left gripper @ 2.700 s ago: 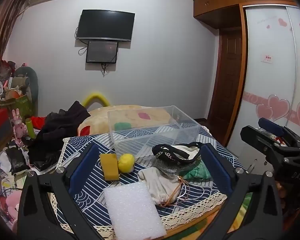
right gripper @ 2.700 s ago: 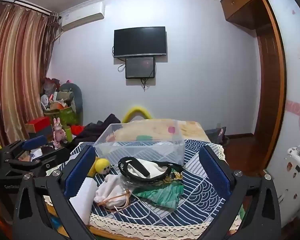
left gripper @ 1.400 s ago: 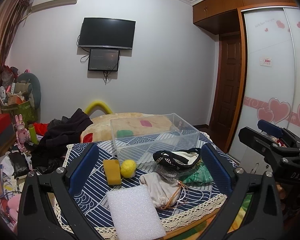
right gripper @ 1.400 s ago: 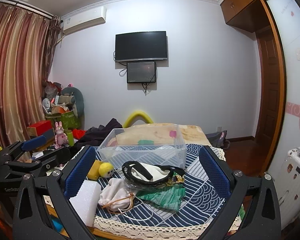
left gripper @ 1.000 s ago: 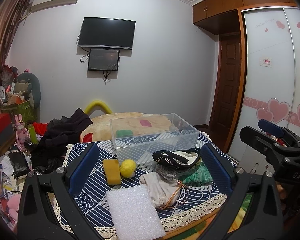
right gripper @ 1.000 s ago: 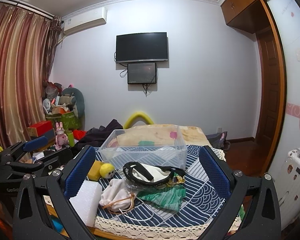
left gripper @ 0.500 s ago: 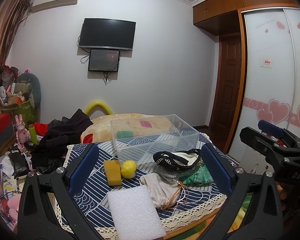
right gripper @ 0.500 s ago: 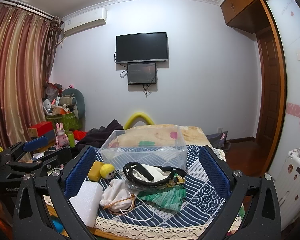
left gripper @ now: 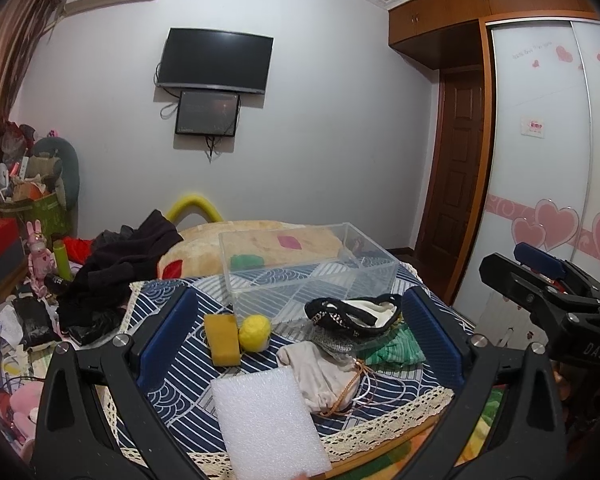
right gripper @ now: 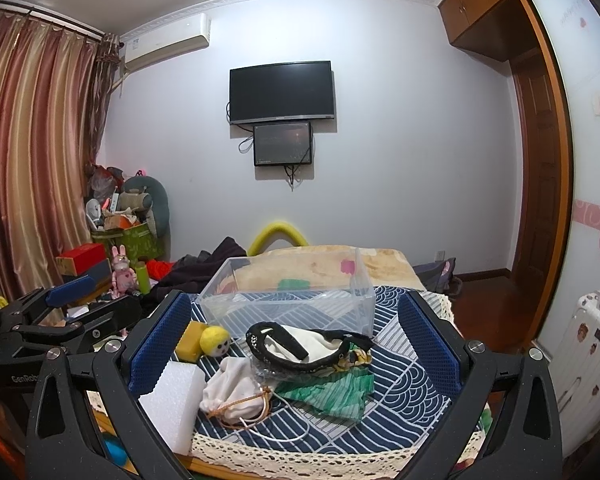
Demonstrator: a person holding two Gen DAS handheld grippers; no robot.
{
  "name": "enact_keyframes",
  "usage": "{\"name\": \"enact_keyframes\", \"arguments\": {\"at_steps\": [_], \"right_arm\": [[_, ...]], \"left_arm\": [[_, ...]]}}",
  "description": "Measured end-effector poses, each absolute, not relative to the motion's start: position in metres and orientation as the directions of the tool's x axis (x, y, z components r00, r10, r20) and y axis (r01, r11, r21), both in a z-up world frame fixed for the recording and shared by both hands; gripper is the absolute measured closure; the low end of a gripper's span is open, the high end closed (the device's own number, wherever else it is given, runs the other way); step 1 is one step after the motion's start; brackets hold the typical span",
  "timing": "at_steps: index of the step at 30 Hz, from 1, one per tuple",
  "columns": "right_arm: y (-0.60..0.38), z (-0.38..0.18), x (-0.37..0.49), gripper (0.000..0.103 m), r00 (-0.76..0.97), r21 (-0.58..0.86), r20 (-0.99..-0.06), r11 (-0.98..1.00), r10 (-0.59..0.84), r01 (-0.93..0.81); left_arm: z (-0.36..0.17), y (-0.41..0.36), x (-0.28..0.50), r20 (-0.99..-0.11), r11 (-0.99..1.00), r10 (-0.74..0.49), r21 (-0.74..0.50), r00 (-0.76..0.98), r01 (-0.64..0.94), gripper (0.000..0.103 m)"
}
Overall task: Organize soft objects
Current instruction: 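Grasp the white foam sheet with the left tool while the right tool reaches the black chain bag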
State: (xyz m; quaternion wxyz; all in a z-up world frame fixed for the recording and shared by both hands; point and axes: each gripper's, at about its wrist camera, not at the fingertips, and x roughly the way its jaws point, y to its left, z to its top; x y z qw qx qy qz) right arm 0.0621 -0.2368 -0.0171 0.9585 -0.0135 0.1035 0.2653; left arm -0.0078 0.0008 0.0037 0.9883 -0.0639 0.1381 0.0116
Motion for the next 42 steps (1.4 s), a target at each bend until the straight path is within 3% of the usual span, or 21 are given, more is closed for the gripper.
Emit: {"name": "enact_keyframes", "arguments": {"at_steps": [12,24,27,29,42], "right_arm": [[-0.233,-0.041,0.084,0.0,0.83,0.02,-0.285,0.869,0.479,-0.494],[-0.231,-0.085,0.113,0.001,0.786,0.019,-0.437,0.878,0.438,-0.479],[-0.229,-0.089,0.123,0.004,0.768,0.039,-0.461,0.875,0.444,-0.483],[-0.227,-0.088,0.129,0.004,0.754,0.052,-0.473,0.869,0.455,-0.492],[-0.185,-0.097,0.174,0.002,0.686,0.074,-0.553,0.848,0.473,-0.525]], "left_arm": [[-0.045,0.013,0.022,-0.44,0.984,0.012,-0.153,0.898,-0.088,0.0],[-0.108,0.022,0.049,-0.621,0.976,-0.002,-0.17,0.784,-0.133,0.0],[-0.116,0.027,0.05,-0.626,0.973,-0.015,-0.188,0.779,-0.133,0.0],[-0.118,0.03,0.05,-0.621,0.973,-0.02,-0.191,0.784,-0.127,0.01],[-0.102,0.035,0.04,-0.559,0.975,-0.014,-0.19,0.829,-0.112,0.011]]}}
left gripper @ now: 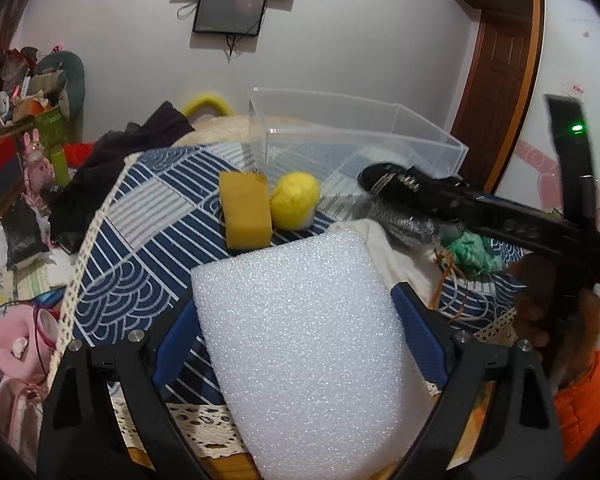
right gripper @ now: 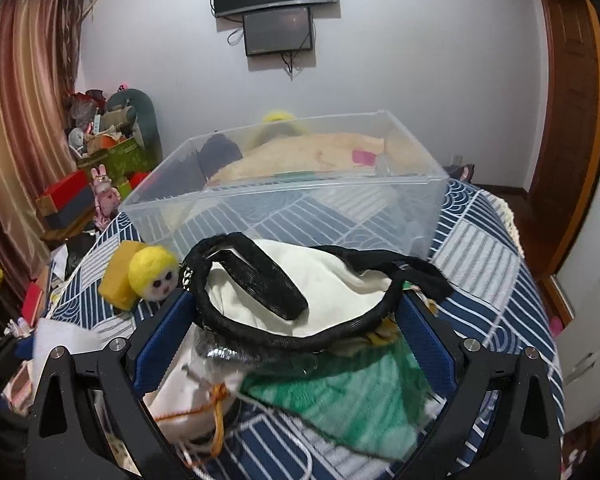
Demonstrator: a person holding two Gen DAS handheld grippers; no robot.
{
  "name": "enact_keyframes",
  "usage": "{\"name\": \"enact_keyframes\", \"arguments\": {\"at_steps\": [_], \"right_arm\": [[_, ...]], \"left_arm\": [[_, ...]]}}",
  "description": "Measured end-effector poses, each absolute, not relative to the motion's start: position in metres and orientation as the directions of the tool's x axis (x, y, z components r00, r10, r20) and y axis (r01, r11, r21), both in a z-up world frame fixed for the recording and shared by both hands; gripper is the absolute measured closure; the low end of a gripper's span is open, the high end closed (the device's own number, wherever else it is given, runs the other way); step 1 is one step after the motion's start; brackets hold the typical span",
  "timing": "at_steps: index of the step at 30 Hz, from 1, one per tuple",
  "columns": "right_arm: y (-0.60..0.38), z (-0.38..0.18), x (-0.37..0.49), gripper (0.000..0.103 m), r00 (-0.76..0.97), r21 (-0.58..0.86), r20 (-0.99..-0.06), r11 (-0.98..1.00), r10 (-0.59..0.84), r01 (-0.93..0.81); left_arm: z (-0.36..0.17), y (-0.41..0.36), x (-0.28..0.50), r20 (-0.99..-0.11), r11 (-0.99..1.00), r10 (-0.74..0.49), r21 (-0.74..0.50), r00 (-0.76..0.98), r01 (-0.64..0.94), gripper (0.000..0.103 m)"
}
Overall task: Organize soft objects
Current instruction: 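Grasp the white foam sheet with the left tool while the right tool reaches the black chain bag, then lift the foam sheet with the left tool while the right tool grasps the black chain bag, then lower the foam into the clear box with the left tool while the right tool carries the bag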
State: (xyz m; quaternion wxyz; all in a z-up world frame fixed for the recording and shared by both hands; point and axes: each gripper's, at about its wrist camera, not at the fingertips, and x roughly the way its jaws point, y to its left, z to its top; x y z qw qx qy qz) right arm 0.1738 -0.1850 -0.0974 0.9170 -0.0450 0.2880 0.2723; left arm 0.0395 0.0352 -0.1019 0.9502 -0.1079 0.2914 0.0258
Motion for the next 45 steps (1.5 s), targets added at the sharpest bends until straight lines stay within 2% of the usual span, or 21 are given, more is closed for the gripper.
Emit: {"name": "enact_keyframes", "arguments": {"at_steps": [5,7,8,12,15,33,39,41,42,45], "right_arm": [[-0.18,-0.097,0.172,0.005,0.704,0.033,-0.542,0.849,0.459,-0.528],[-0.181,-0.098,0.173,0.021,0.701,0.028,-0.545,0.846,0.459,-0.532],[-0.182,-0.098,0.174,0.025,0.698,0.029,-0.548,0.844,0.461,-0.535],[-0.186,-0.097,0.178,0.07,0.678,0.058,-0.556,0.836,0.48,-0.545],[-0.191,-0.095,0.177,0.091,0.658,0.082,-0.558,0.823,0.505,-0.562],[-0.223,-0.047,0.155,0.094,0.739,0.079,-0.398,0.823,0.543,-0.562],[-0.222,-0.028,0.151,0.095,0.77,0.038,-0.346,0.828,0.536,-0.559],[-0.22,-0.024,0.155,0.096,0.781,0.022,-0.338,0.834,0.525,-0.552],[-0.218,-0.022,0.155,0.1,0.782,0.017,-0.336,0.834,0.525,-0.552],[-0.215,-0.012,0.162,0.1,0.791,0.005,-0.318,0.835,0.522,-0.55]], "left_arm": [[-0.093,0.037,0.037,-0.532,0.976,-0.017,-0.194,0.847,-0.103,0.011],[-0.09,0.036,0.037,-0.526,0.976,-0.015,-0.193,0.85,-0.102,0.011],[-0.089,0.036,0.036,-0.523,0.976,-0.015,-0.193,0.852,-0.101,0.011],[-0.086,0.037,0.035,-0.515,0.976,-0.01,-0.191,0.857,-0.103,0.011],[-0.082,0.04,0.035,-0.508,0.976,-0.01,-0.193,0.861,-0.103,0.011],[-0.012,0.053,0.064,-0.362,0.982,-0.008,-0.181,0.932,-0.061,0.011],[0.001,0.061,0.091,-0.36,0.98,-0.017,-0.189,0.933,-0.055,0.011],[0.005,0.065,0.1,-0.362,0.978,-0.022,-0.202,0.932,-0.055,0.011],[0.008,0.067,0.105,-0.363,0.977,-0.031,-0.209,0.931,-0.05,0.011],[0.013,0.068,0.121,-0.37,0.979,-0.028,-0.197,0.929,-0.049,0.011]]}}
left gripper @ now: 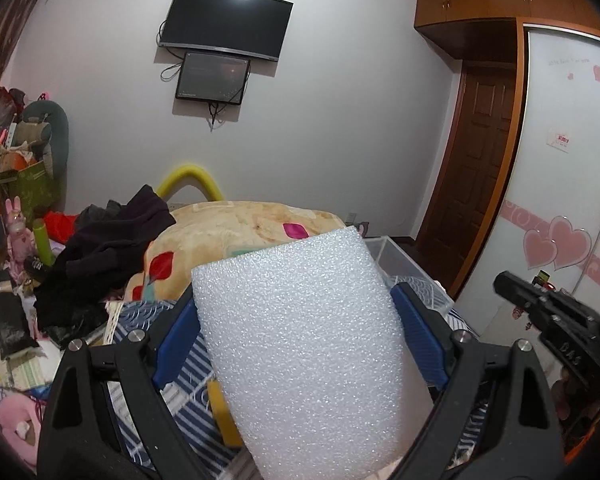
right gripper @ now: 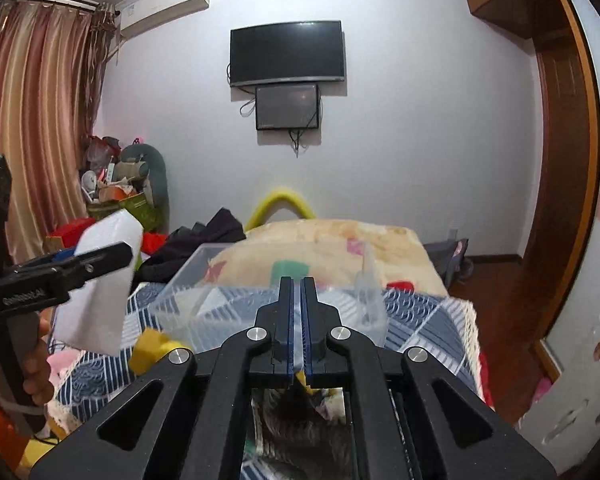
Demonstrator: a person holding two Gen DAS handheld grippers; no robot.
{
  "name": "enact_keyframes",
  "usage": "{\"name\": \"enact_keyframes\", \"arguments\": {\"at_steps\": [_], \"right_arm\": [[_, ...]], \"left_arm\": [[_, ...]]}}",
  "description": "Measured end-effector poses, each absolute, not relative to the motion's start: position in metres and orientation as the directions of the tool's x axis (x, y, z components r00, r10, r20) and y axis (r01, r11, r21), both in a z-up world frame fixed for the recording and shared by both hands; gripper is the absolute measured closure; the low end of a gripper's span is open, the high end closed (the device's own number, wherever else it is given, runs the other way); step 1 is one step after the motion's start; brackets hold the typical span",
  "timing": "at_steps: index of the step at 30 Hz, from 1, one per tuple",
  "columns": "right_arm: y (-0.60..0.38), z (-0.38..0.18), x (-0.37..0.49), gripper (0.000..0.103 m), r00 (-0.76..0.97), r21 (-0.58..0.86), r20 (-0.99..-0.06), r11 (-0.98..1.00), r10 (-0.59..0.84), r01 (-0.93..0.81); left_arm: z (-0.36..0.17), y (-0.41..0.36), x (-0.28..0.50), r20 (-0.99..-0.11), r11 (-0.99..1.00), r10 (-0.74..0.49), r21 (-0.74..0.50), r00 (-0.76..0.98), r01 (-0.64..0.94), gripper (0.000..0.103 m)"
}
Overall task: Organize soft objects
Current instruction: 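Lower the foam into the clear box with the left tool while the right tool carries the bag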
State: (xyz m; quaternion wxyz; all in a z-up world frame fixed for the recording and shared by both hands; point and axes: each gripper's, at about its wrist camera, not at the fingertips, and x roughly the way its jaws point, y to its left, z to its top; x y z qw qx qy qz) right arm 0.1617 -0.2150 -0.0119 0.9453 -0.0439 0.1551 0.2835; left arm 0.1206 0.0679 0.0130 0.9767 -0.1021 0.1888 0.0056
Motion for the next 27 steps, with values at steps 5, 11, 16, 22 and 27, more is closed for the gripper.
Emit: {"name": "enact_keyframes", "arguments": {"at_steps": [5,11,16,22,27], "right_arm": [[-0.209,-0.013,0.174,0.1,0.755,-0.001,-0.362,0.81,0.546,-0.587],[-0.219,-0.059,0.181,0.051,0.732,-0.009,-0.471,0.828,0.491,-0.561],[-0.234,-0.091,0.192,0.043,0.713,-0.003,-0.561,0.86,0.421,-0.511],[-0.247,-0.111,0.201,0.044,0.666,0.044,-0.618,0.865,0.417,-0.5],[-0.247,-0.119,0.201,0.087,0.633,0.062,-0.641,0.852,0.433,-0.52]], "left_arm": [[0.008,0.062,0.144,-0.405,0.987,-0.009,-0.149,0.914,-0.057,0.011],[0.002,0.062,0.159,-0.428,0.986,-0.014,-0.154,0.904,-0.057,0.011],[0.011,0.065,0.172,-0.401,0.984,0.036,-0.143,0.915,-0.102,0.011],[0.012,0.056,0.198,-0.399,0.988,0.101,-0.07,0.911,-0.14,0.011],[0.002,0.047,0.227,-0.435,0.988,0.146,0.011,0.889,-0.157,0.011]]}}
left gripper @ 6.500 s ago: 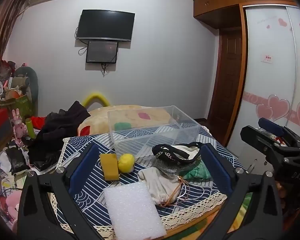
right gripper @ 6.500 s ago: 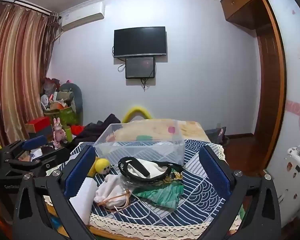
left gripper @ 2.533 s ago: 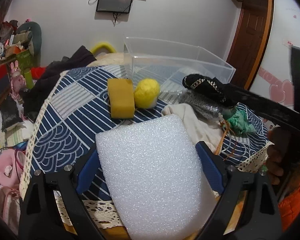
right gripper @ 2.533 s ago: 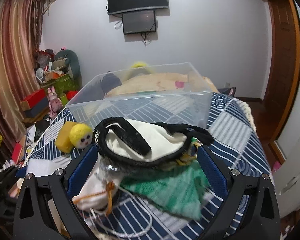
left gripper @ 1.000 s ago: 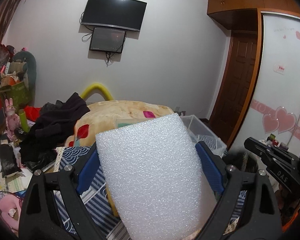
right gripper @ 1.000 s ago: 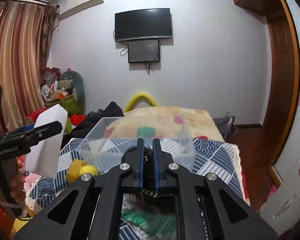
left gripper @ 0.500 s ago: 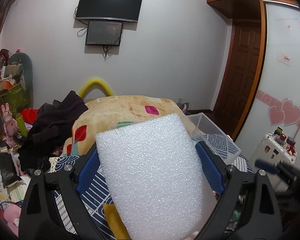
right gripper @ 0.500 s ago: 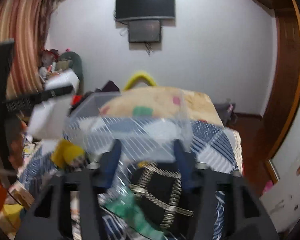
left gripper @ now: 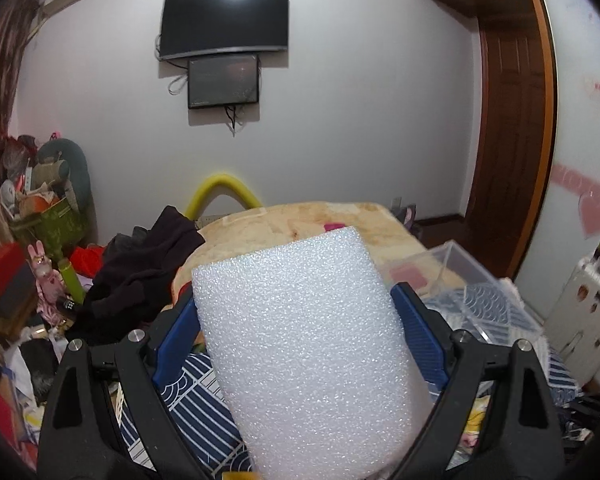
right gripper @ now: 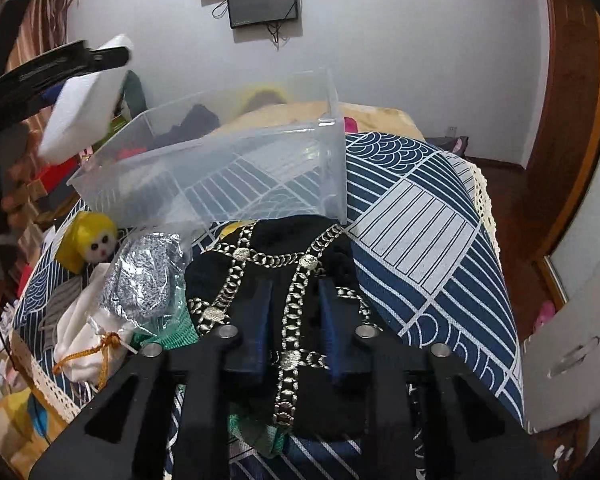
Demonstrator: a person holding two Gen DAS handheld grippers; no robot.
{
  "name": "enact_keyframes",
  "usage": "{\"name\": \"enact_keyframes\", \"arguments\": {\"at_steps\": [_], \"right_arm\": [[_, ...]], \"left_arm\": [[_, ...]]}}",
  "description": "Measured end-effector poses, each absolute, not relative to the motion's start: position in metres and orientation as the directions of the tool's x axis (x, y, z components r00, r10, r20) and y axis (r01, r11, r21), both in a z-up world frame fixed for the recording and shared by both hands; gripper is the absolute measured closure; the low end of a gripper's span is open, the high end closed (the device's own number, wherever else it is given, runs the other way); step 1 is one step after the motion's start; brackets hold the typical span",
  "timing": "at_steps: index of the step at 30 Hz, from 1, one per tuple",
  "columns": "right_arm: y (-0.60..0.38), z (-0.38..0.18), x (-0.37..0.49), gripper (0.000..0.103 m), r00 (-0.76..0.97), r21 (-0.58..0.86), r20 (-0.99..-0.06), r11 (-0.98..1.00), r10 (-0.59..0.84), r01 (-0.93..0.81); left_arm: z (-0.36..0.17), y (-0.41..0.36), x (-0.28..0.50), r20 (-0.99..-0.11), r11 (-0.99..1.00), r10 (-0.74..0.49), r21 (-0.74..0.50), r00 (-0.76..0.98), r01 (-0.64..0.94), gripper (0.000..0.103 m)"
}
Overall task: Organize soft objects
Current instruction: 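Lower the foam into the clear box with the left tool while the right tool carries the bag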
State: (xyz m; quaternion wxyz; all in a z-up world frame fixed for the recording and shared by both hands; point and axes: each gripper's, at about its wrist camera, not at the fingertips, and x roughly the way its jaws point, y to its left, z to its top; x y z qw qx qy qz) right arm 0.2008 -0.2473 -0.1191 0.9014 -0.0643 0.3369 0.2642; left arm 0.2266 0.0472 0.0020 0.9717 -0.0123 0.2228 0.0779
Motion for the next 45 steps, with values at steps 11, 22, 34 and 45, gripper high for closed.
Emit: {"name": "enact_keyframes", "arguments": {"at_steps": [11,22,34,45], "right_arm": [[-0.247,-0.048,0.18,0.093,0.738,0.022,-0.481,0.848,0.474,-0.53],[-0.201,-0.011,0.219,0.092,0.756,0.01,-0.431,0.84,0.492,-0.542],[-0.154,-0.033,0.257,0.092,0.693,-0.001,-0.551,0.83,0.465,-0.557],[-0.154,-0.045,0.247,0.073,0.648,-0.032,-0.611,0.804,0.455,-0.594]], "left_arm": [[-0.034,0.042,0.257,-0.587,0.991,0.126,0.045,0.8,-0.123,0.011],[-0.033,0.036,0.25,-0.627,0.997,0.06,0.006,0.777,-0.072,0.004],[-0.016,0.035,0.219,-0.577,0.999,0.032,0.003,0.816,-0.037,0.002],[-0.02,0.052,0.194,-0.58,0.999,0.024,-0.016,0.814,-0.04,0.001]]}}
